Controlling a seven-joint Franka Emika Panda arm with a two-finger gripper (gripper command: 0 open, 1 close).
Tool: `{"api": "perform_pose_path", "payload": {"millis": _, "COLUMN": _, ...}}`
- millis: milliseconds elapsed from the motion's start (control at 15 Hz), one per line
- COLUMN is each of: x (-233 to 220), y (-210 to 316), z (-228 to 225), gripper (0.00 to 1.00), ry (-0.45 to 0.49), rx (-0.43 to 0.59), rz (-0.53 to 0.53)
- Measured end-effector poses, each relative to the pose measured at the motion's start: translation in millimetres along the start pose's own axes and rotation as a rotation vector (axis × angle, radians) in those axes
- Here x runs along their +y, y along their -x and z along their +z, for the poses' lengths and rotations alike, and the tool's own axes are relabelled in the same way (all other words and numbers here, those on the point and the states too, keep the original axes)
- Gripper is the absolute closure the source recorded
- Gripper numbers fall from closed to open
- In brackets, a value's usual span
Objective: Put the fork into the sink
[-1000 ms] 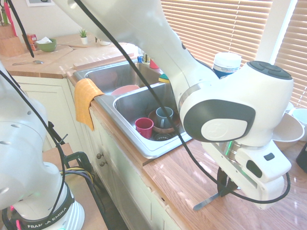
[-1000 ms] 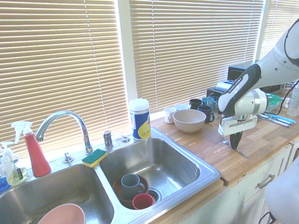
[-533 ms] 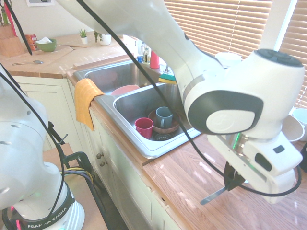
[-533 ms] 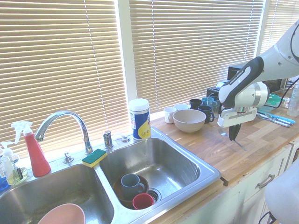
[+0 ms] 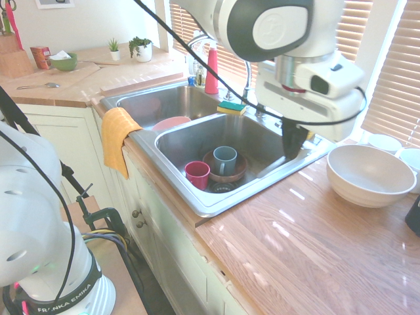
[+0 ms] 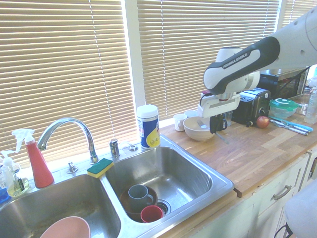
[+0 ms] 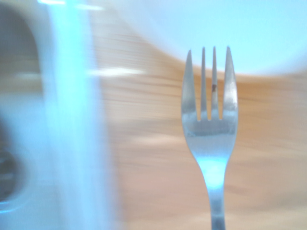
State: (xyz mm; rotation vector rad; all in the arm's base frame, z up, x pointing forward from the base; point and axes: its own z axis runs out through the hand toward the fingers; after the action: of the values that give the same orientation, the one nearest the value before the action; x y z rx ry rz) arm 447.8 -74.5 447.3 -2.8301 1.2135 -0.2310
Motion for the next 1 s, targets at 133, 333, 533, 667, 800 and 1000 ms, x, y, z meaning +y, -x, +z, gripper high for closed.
{"api": "perform_pose_path", "payload": {"millis": 133, "x": -56.6, "y": 49.4, "z": 34.5, "gripper": 1.0, "ry": 0.008, "rx": -0.008, "rz": -0.036}}
{"api": "perform_pose_path", "payload": {"millis": 333, "x": -106.4, "y": 97.2, "z": 94.4, "gripper": 1.0, "ry": 0.022, "rx": -0.035, "rz": -0.046}}
{"api": "perform_pose_path", "payload": {"millis": 533, "x": -118.3, "y": 108.5, "z": 158.6, "gripper": 1.0, "ry": 0.056, "rx": -0.046, "rz": -0.022}}
{"api": "perform_pose_path", "payload": {"millis": 667, "x": -116.0, "y": 108.5, "z": 196.3, "gripper": 1.0, "ry": 0.079, "rx": -0.054, "rz": -0.013}}
{"api": "perform_pose_path", "payload": {"millis": 800, "x": -110.9, "y": 106.6, "z": 228.5, "gripper": 1.0, "ry": 0.097, "rx": -0.068, "rz": -0.004}}
{"api": "perform_pose_path", "payload": {"millis": 1000, "x": -117.2, "y": 107.4, "z": 263.1, "gripper": 1.0, "ry": 0.11, "rx": -0.082, "rz": -0.006}}
